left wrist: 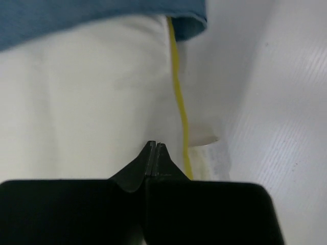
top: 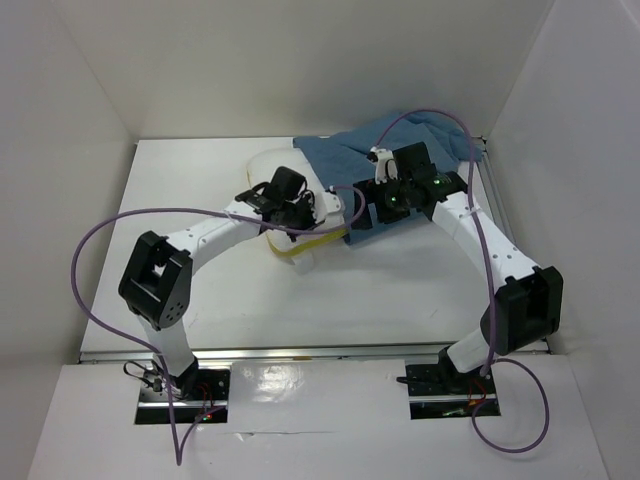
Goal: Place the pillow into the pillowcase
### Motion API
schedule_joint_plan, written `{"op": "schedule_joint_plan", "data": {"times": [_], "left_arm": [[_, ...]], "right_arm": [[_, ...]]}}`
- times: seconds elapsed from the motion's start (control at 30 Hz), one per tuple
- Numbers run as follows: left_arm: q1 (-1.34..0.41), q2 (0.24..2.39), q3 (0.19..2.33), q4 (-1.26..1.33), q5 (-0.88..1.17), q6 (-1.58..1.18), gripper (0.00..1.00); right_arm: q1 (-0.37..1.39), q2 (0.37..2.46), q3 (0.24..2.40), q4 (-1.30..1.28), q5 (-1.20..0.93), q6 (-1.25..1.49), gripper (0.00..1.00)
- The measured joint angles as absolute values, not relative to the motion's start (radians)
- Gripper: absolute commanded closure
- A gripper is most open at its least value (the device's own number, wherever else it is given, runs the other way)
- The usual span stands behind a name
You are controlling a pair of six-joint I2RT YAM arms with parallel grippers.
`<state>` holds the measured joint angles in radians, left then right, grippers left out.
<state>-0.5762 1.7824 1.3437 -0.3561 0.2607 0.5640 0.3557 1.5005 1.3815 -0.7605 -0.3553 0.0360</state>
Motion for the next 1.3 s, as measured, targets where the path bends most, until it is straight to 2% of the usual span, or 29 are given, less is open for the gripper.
{"op": "schedule_joint_plan", "data": {"times": [0.23, 0.37, 0.4, 0.43, 0.5, 0.57, 0.9, 1.03, 1.3], "left_arm": [[-0.529, 1.773, 1.517, -0.411, 0.371, 0.448, 1.00], [-0.525, 1.744, 1.534, -0.443, 0.418, 0.416, 1.00], [-0.525, 1.739, 1.537, -0.459, 0.428, 0.415, 0.96], [-0.525, 1.738, 1.542, -0.479, 0.438, 0.416, 0.71], [-0.524, 1.737, 1.549, -0.517, 0.455, 0.438, 0.41], [-0.521, 1.724, 1.534, -0.543, 0.463, 0.482, 0.00], [-0.445, 1.349, 1.110, -0.558, 0.430, 0.684, 0.00], [-0.446, 1.324, 0.984, -0.471, 0.393, 0.719, 0.00], [-0.447, 1.330, 0.746, -0.103, 0.209, 0.725, 0.00]], "right_arm": [[0.380, 1.501, 1.370, -0.715, -0.303, 0.040, 0.16], [0.394, 1.509, 1.369, -0.665, -0.285, 0.046, 0.17], [0.398, 1.515, 1.369, -0.656, -0.280, 0.047, 0.17], [0.403, 1.523, 1.369, -0.648, -0.276, 0.047, 0.17], [0.410, 1.541, 1.373, -0.638, -0.272, 0.048, 0.17], [0.412, 1.554, 1.375, -0.635, -0.268, 0.048, 0.17], [0.418, 1.555, 1.376, -0.635, -0.259, 0.047, 0.17], [0.420, 1.554, 1.376, -0.635, -0.254, 0.047, 0.17], [0.421, 1.555, 1.376, -0.636, -0.241, 0.046, 0.17]]}}
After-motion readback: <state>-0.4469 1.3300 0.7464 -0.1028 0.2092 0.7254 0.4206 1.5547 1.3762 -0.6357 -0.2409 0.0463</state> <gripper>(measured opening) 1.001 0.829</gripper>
